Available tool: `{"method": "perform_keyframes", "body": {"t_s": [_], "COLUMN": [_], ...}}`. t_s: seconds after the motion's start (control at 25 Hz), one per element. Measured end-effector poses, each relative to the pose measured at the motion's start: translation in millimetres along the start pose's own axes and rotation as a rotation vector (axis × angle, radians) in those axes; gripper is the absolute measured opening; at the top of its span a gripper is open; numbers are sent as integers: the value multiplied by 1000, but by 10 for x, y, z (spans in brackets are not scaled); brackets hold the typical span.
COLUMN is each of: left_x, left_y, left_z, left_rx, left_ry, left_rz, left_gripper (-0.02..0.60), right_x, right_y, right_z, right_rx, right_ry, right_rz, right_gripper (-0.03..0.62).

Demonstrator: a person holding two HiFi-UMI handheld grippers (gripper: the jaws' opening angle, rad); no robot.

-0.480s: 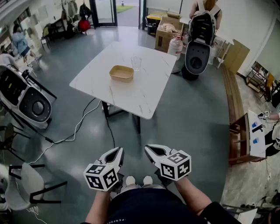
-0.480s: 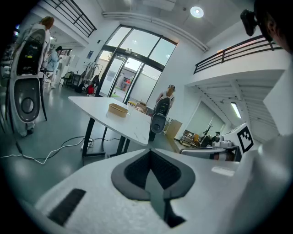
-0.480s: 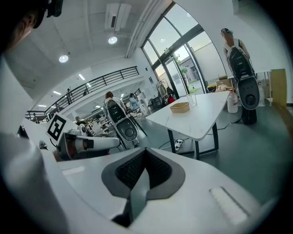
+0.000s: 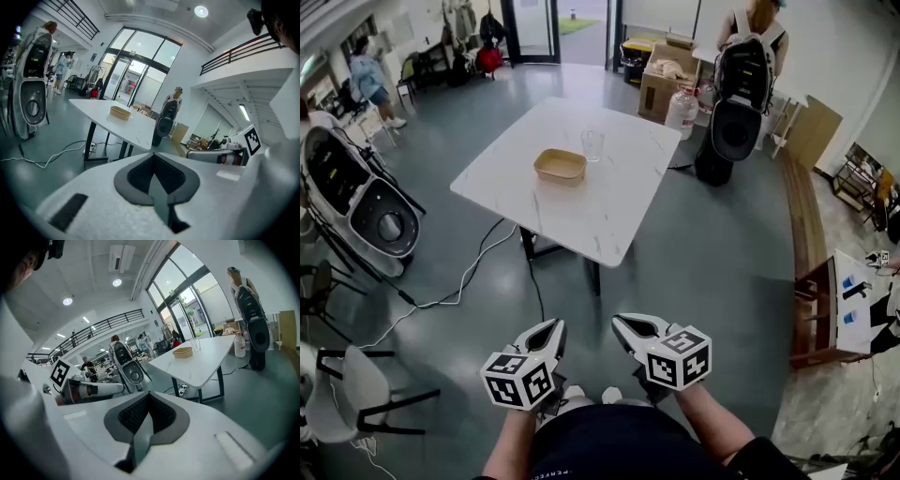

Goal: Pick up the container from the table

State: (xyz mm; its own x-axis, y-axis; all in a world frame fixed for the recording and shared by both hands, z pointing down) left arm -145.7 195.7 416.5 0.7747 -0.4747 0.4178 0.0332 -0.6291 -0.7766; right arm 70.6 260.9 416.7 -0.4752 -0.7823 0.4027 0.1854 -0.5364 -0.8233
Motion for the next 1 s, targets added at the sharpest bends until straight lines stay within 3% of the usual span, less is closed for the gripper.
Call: {"method": "perform_keyframes", "body": {"t_s": [0.36,0.52,1.0], "left_x": [124,243,644], "left_y": [1,72,736], "left_z": [-34,-96,-617], "left_rx": [-8,-14,-12], "left_ry": [49,54,9], "left_rz": [-11,-13,-14], "left_gripper": [-6,-6,-6], "right_x": [136,254,882], "right_y": [21,85,622], "right_z": [195,302,466], "right_rx": [-18,-30,-37], "right_ry": [35,11,-1], "right_rz": [-25,-51,-46], "right_gripper": [2,2,2]}}
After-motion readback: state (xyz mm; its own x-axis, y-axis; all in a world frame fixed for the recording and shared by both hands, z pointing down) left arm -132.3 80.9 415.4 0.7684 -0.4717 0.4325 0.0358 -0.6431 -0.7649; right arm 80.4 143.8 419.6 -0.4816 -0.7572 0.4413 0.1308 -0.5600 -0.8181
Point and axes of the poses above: the fingertips, and each gripper's own axes: x forward along the fingers, z to its right, y out of its top, the point moved 10 cm from there along -x, backward along the fingers, and after that the axes turned 2 degrees about -x, right-handed, at the moved point
